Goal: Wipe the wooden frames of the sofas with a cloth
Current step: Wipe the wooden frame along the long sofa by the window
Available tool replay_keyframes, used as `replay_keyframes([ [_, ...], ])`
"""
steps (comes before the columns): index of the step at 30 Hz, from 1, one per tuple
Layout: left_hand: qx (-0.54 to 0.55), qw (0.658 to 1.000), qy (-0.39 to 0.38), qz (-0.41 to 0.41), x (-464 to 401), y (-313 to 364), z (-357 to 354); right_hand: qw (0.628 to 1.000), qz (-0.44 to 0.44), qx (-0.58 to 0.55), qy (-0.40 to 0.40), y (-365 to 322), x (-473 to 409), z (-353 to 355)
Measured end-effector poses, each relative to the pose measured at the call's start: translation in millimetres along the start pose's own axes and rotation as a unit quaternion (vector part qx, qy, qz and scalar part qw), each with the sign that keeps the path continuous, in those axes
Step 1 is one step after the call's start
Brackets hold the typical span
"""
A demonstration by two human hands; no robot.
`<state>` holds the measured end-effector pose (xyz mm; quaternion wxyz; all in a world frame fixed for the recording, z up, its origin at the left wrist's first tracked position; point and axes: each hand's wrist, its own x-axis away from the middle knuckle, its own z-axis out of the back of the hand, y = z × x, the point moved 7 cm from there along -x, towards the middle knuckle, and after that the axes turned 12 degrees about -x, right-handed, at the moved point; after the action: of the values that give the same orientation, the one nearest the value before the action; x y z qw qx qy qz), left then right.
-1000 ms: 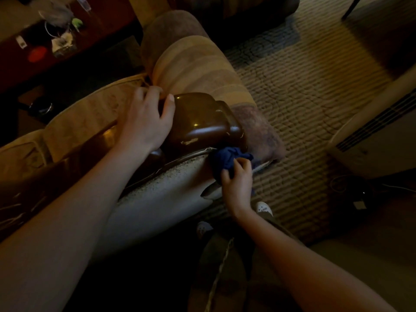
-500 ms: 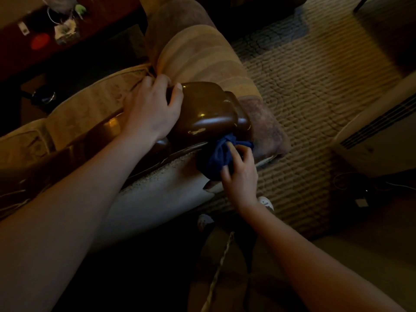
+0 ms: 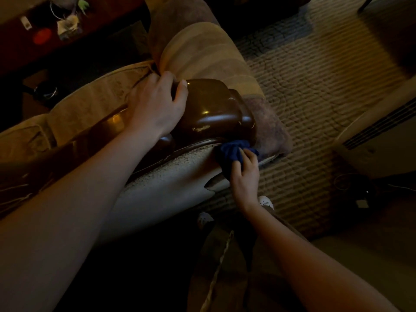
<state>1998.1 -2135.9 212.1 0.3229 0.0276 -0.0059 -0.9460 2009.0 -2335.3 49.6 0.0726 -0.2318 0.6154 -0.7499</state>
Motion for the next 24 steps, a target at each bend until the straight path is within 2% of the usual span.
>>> replay_keyframes([
  [4,0.007,1.000,0.006,-0.014,-0.9,-0.8,-0.9,0.996,0.068,-0.047,-0.019,-39.3,19.3,-15.8],
  [7,0.011,1.000,0.009,-0.014,-0.5,-1.2,-0.4,0.996,0.063,-0.062,-0.028,-48.3,22.5,-21.0],
  [12,0.003,1.000,0.009,-0.010,-0.3,-0.7,-0.6,0.997,0.042,-0.036,0.052,-44.7,-1.3,-5.1],
  [16,0.010,1.000,0.006,-0.011,-1.3,-0.9,-1.0,0.994,0.060,-0.053,0.080,-44.2,-2.2,-4.8],
  [19,0.013,1.000,0.008,-0.011,-1.7,-0.1,-0.6,0.986,0.111,-0.056,0.114,-49.9,7.2,-9.2],
  [21,0.012,1.000,0.010,-0.010,-1.4,-0.1,0.4,0.978,0.165,-0.019,0.129,-57.2,14.2,-13.7],
  [24,0.018,1.000,0.007,-0.013,-0.2,-0.7,-0.4,0.968,0.223,0.025,0.110,-60.0,17.6,-15.2],
])
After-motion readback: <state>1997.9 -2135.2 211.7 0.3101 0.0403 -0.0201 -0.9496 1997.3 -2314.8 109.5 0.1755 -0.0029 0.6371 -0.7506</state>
